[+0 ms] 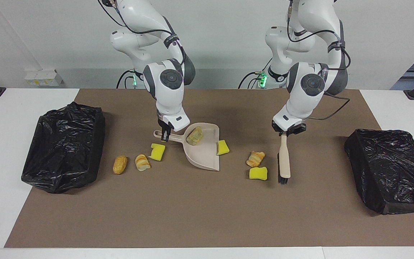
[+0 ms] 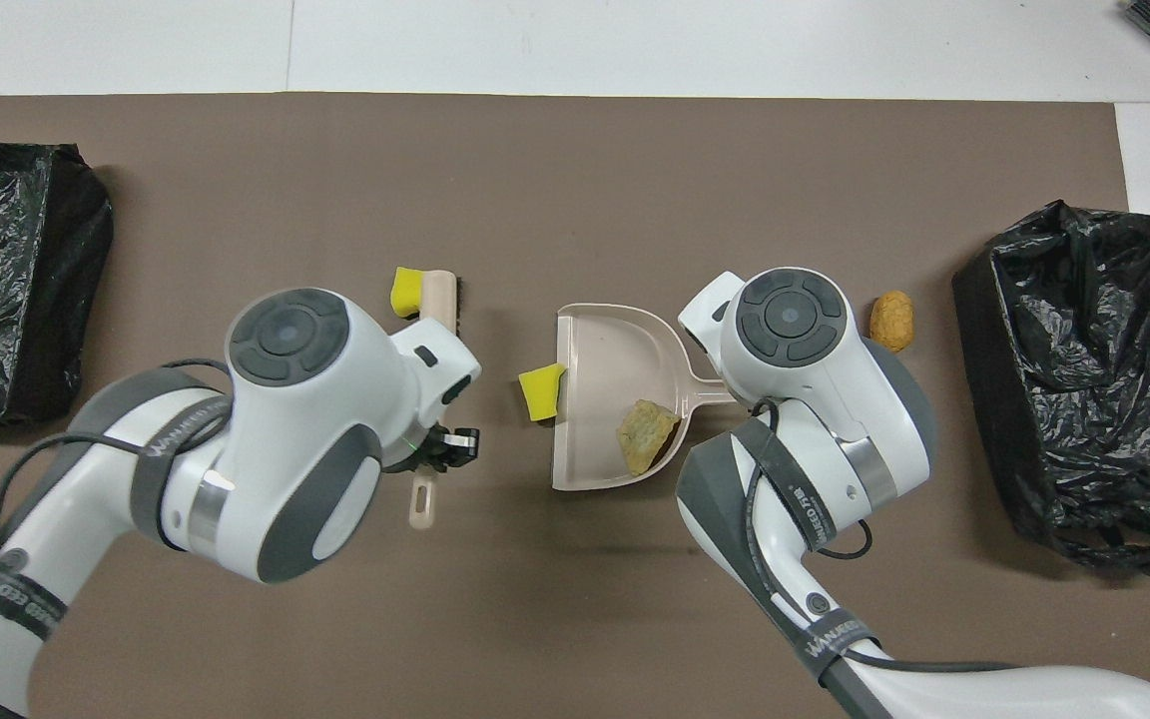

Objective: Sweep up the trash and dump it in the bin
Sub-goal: 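Brush the remaining sponge and bread pieces into the dustpan with the left gripper, then carry the loaded dustpan to the nearer bin with the right gripper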

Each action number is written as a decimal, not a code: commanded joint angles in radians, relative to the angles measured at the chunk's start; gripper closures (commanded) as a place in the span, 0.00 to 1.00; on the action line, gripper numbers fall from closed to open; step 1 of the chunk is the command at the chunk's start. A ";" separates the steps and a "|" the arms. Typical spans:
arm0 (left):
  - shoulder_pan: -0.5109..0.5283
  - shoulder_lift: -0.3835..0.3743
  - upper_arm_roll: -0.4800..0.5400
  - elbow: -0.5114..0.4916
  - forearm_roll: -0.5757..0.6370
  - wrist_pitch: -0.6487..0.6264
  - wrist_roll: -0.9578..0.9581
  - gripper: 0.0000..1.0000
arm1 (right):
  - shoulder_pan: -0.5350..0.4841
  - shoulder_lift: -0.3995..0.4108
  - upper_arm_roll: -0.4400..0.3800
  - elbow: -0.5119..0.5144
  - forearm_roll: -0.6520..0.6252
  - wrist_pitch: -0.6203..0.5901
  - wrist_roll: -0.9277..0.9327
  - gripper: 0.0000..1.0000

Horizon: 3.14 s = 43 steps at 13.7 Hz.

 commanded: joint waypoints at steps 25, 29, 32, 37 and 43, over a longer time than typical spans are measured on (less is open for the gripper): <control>-0.492 -0.175 -0.029 0.010 -0.314 -0.329 -0.754 1.00 | -0.083 -0.023 0.009 -0.062 0.119 0.138 -0.184 1.00; -0.508 -0.334 -0.040 -0.230 -0.312 -0.265 -0.776 1.00 | -0.093 -0.081 0.009 -0.050 0.135 0.078 -0.234 1.00; -0.524 -0.509 -0.122 -0.505 -0.311 -0.040 -0.773 1.00 | -0.161 -0.108 0.007 0.016 0.136 -0.078 -0.348 1.00; -0.595 -0.497 -0.215 -0.585 -0.312 0.097 -0.907 1.00 | -0.308 -0.146 -0.002 0.078 0.133 -0.206 -0.492 1.00; -0.594 -0.443 -0.213 -0.593 -0.334 0.160 -0.880 1.00 | -0.521 -0.135 -0.007 0.142 0.132 -0.204 -0.644 1.00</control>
